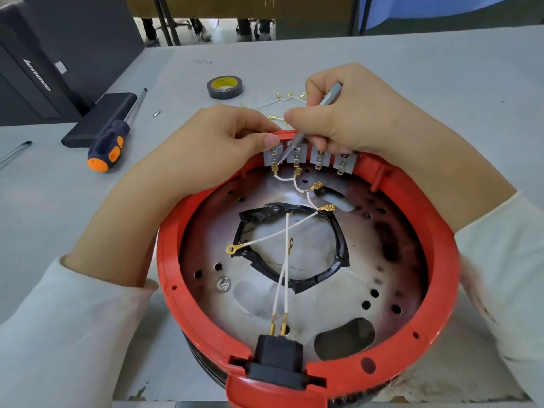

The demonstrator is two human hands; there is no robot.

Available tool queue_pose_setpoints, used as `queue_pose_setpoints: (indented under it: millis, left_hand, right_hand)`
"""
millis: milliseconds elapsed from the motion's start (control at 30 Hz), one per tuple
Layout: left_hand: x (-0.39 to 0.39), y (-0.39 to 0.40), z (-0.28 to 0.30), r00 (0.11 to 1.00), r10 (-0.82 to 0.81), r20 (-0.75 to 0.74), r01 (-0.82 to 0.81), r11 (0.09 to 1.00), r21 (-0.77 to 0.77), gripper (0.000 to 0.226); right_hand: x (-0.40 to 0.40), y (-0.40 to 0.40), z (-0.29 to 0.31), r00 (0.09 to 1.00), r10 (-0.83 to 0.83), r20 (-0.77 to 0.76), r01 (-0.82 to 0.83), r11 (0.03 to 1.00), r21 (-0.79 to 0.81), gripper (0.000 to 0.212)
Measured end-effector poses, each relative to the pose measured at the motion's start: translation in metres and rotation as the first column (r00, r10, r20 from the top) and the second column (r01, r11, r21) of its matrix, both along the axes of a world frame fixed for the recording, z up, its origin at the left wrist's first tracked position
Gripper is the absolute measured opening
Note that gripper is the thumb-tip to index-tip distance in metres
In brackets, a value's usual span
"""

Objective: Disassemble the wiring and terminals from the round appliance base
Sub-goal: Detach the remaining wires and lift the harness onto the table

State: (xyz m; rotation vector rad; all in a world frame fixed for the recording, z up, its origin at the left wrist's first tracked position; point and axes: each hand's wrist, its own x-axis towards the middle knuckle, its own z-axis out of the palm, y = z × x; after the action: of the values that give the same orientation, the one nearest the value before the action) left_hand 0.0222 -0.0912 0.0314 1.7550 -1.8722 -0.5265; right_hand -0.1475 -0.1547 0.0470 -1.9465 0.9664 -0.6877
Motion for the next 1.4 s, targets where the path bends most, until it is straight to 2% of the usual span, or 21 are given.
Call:
queue_pose_setpoints:
  millis: [167,367,633,700,867,1100,1267,1400]
  left_hand:
    - [0.0,0.0,0.001,1.0,-0.004,0.009,0.004,1.0,0.002,0.022]
    - [0.0,0.001,0.002,1.0,0.006,0.011,-0.006,1.0,-0.007,0.017]
    - [-0.001,0.002,0.003,1.0,0.002,-0.009,-0.002,1.0,0.004,0.014]
    - [-0.003,0.002,0.003,1.0,0.004,-0.024,-0.004,1.0,0.003,0.012]
    - [-0.003,0.001,0.003,0.999,0.019,-0.045,-0.019,1.0,0.006,0.013]
    - [-0.003,0.001,0.002,0.999,0.018,-0.041,-0.018,1.0,0.002,0.016]
    - [-0.002,0.002,0.002,0.998,0.016,-0.06,-0.016,1.0,0.001,0.018]
    - [-0.003,0.002,0.002,0.999,0.016,-0.052,-0.016,1.0,-0.003,0.016]
  right_hand:
    - [0.002,-0.003,0.0,1.0,0.0,-0.027,0.0,1.0,0.001,0.029]
    - [-0.002,0.006,-0.005,0.999,-0.041,0.024,0.044,0.983,-0.18,0.028]
    - [0.0,0.007,-0.005,0.996,-0.079,-0.032,0.07,0.975,-0.212,0.027]
    - [0.002,0.006,-0.004,0.994,-0.092,-0.05,0.081,0.977,-0.199,0.027]
    - [0.005,0.0,0.001,0.996,-0.066,-0.063,0.063,0.997,-0.038,0.025]
    - [0.005,-0.003,-0.001,0.997,-0.058,-0.042,0.058,0.998,0.004,0.026]
    - [0.002,0.002,-0.007,0.997,-0.068,0.046,0.073,0.991,-0.112,0.028]
    - [0.002,0.005,-0.007,0.997,-0.073,0.032,0.077,0.978,-0.194,0.03]
